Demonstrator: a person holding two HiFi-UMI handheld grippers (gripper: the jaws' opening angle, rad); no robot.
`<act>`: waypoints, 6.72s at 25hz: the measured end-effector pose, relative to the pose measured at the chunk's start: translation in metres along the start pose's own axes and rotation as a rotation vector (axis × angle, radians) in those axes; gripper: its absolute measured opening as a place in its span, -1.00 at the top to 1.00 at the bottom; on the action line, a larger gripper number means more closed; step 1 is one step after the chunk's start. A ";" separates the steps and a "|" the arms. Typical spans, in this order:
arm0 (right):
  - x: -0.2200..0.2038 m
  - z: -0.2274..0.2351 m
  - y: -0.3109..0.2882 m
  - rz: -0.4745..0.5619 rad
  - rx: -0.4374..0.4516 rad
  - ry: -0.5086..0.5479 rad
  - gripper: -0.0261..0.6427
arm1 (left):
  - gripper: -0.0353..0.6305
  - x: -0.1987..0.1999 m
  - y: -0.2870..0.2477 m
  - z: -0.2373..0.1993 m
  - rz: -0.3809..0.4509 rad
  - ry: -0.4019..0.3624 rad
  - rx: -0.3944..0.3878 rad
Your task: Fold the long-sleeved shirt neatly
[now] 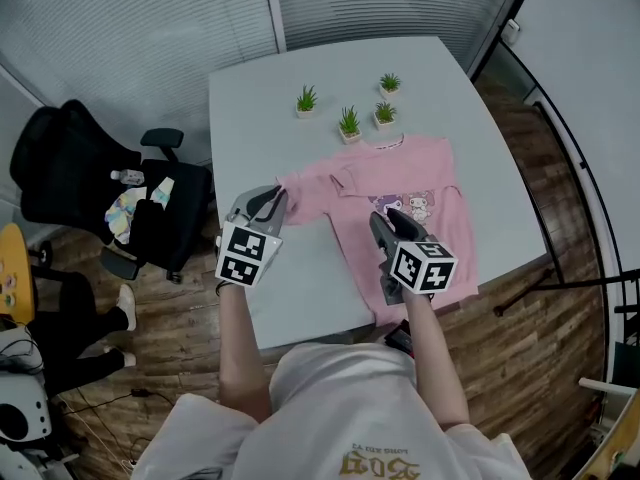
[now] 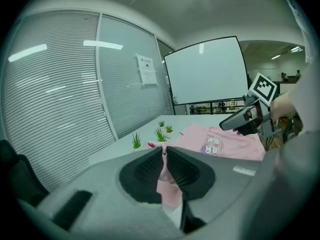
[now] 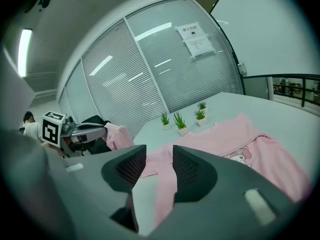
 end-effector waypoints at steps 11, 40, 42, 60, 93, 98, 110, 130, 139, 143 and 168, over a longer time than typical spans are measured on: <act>0.017 0.052 0.005 0.022 0.000 -0.056 0.40 | 0.80 0.034 -0.040 0.024 -0.027 -0.042 -0.020; 0.080 0.198 0.023 0.009 0.036 -0.078 0.40 | 0.81 0.120 -0.186 0.111 -0.040 -0.044 -0.084; 0.084 0.207 0.023 0.009 0.048 -0.078 0.40 | 0.81 0.124 -0.197 0.114 -0.045 -0.046 -0.079; 0.086 0.260 0.012 -0.052 0.067 -0.057 0.41 | 0.81 0.148 -0.283 0.159 -0.044 -0.034 -0.154; 0.065 0.321 0.020 -0.130 0.075 -0.073 0.40 | -0.03 0.104 -0.425 0.223 -0.195 0.088 -0.213; 0.066 0.320 0.020 -0.130 0.103 -0.072 0.40 | -0.04 0.112 -0.391 0.206 -0.175 0.156 -0.150; 0.055 0.298 0.042 -0.149 0.113 -0.021 0.39 | -0.13 0.092 -0.265 0.177 -0.095 0.333 0.037; -0.007 0.235 0.137 -0.125 0.178 0.022 0.36 | 0.07 0.036 -0.114 0.247 -0.041 0.439 0.061; -0.046 0.242 0.174 -0.179 0.111 0.073 0.36 | 0.07 -0.005 -0.079 0.291 -0.132 0.450 0.053; -0.065 0.245 0.186 -0.207 0.098 0.070 0.36 | 0.08 -0.026 -0.063 0.304 -0.164 0.476 0.055; -0.139 0.280 0.201 -0.385 -0.023 0.145 0.34 | 0.25 -0.120 -0.037 0.360 -0.417 0.598 0.051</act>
Point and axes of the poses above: the fingertips, and each gripper's own axes: y backward along the fingers, z to its right, x out of its top, the point moved 9 cm from there along y, backward along the fingers, and after that the axes turned 4 degrees about -x, right-handed, at the moved point
